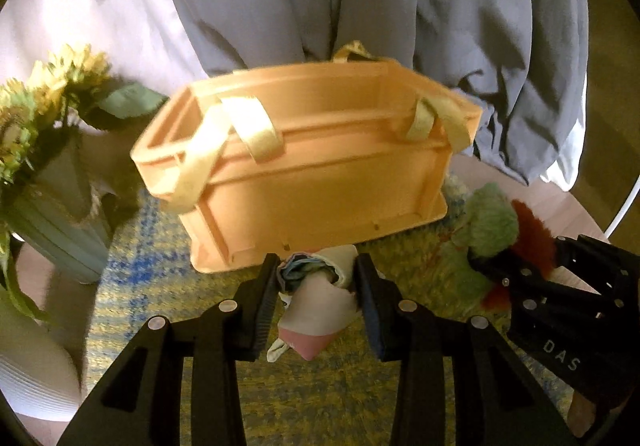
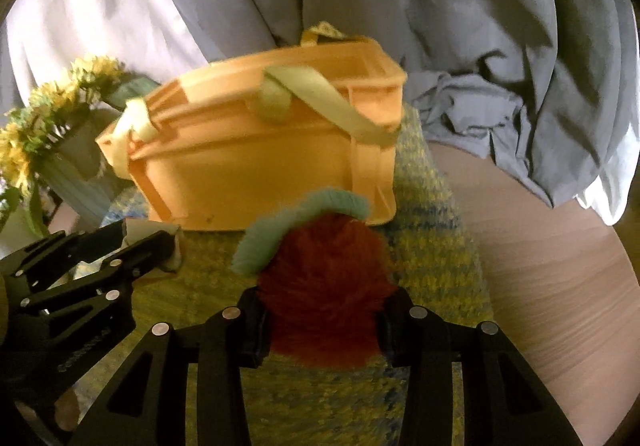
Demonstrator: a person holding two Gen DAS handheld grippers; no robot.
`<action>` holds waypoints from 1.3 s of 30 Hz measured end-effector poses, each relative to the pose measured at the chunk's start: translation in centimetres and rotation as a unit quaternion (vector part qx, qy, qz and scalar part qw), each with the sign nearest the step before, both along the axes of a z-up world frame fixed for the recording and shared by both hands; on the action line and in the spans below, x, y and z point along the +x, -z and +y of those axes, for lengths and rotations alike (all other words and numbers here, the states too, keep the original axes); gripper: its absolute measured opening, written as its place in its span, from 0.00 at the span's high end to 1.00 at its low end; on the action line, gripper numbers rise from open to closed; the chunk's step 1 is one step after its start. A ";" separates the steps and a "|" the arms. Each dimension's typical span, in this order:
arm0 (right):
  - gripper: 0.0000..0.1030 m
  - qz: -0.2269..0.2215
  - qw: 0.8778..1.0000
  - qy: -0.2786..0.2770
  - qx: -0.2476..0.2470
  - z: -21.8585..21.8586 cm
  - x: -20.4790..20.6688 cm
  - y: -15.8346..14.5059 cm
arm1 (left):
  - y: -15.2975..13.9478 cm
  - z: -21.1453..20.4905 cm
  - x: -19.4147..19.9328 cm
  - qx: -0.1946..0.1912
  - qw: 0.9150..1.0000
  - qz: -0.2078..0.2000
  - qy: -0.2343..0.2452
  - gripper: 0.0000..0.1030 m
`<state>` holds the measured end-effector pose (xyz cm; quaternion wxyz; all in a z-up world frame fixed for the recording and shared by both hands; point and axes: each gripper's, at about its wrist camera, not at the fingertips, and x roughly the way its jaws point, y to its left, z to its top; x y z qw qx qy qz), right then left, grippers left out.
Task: Organize soft objects
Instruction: 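Lift and carry the paper item and red pom-pom over the crate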
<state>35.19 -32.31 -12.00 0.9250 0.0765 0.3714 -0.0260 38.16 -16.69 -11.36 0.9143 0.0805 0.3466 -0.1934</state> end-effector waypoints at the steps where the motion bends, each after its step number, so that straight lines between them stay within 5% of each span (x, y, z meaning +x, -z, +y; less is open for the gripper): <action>1: 0.59 -0.005 1.000 0.000 -0.001 0.1 -0.2 -0.4 | -0.4 0.2 -0.1 -0.002 1.000 -0.004 -0.002 0.63; 39: 0.59 -0.171 0.985 -0.029 -0.015 4.1 -3.3 -12.8 | -12.6 5.0 -3.9 -0.059 0.987 -0.142 -0.055 0.63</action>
